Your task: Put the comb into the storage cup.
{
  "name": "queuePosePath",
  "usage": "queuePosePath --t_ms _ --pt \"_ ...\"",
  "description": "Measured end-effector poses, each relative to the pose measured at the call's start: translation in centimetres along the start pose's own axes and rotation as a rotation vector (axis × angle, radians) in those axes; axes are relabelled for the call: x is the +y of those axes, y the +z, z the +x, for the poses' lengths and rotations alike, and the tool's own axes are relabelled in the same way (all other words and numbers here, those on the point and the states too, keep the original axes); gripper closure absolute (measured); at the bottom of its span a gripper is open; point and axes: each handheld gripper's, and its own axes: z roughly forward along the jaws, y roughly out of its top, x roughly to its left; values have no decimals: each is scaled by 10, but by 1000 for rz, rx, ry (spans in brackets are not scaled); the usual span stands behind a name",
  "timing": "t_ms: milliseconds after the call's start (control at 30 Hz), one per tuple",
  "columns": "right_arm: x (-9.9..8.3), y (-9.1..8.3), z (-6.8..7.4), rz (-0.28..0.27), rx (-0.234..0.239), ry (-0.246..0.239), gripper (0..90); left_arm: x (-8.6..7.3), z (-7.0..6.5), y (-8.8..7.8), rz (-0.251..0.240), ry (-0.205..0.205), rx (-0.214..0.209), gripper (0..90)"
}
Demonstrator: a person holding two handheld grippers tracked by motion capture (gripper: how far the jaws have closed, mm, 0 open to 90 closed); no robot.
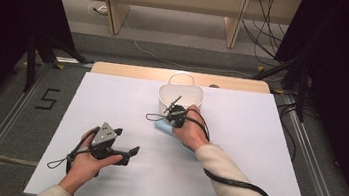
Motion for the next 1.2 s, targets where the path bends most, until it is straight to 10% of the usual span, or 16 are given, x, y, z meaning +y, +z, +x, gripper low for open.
queuePosePath --t_ms 1200 --pt "-8 -18 51 104 167 -193 900 -1 3 -1 10 -11 14 93"
